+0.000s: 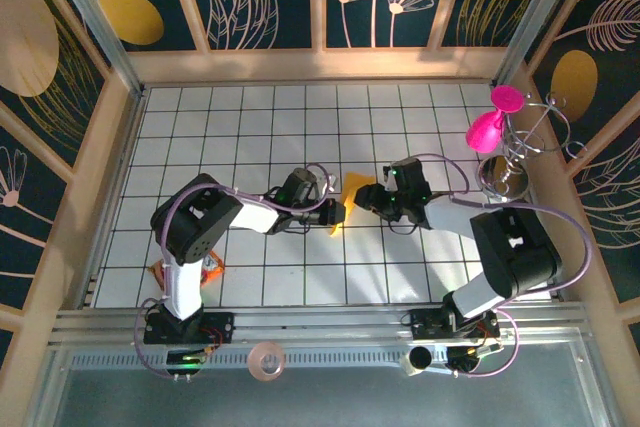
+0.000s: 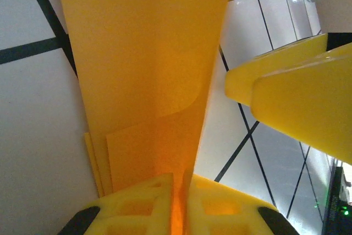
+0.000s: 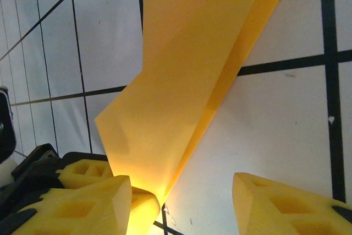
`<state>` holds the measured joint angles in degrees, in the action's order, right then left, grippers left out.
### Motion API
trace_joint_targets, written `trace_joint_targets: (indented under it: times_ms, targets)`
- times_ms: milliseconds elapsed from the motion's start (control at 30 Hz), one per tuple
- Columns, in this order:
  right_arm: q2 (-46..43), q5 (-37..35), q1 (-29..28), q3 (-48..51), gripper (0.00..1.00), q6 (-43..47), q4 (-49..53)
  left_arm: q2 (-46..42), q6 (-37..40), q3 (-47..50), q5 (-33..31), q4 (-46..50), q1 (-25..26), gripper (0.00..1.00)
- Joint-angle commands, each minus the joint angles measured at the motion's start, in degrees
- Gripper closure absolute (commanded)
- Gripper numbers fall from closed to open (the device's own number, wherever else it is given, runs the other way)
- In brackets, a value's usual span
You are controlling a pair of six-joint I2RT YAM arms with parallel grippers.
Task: Fold a paper plane with a square sheet of paper (pick it up from the middle)
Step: Fold the wing for the fifth time at the center of the table.
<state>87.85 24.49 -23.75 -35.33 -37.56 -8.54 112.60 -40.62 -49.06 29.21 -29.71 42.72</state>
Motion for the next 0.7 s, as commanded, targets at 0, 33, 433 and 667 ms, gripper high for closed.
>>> trace_joint_targets:
  times_ms: [0, 33, 433, 667]
  targets:
    - [1.72, -0.6, -0.44, -2.05, 0.5, 2.28, 0.95, 1.61, -2.62, -1.21, 2.16, 1.8, -0.36, 0.87]
    - [2.24, -0.5, -0.42, -2.39, 0.51, 2.6, 0.96, 1.83, -3.05, -1.25, 2.51, 2.06, -0.46, 0.87]
    - [8.09, -2.04, -0.52, -6.31, 0.53, 4.01, 2.74, 2.72, -5.4, -1.57, 3.93, 2.91, -1.04, 0.88]
    - [12.29, -8.67, -2.72, -10.04, 0.56, 3.55, 9.0, 0.18, -5.88, -0.43, 3.2, 1.94, -1.06, 0.83]
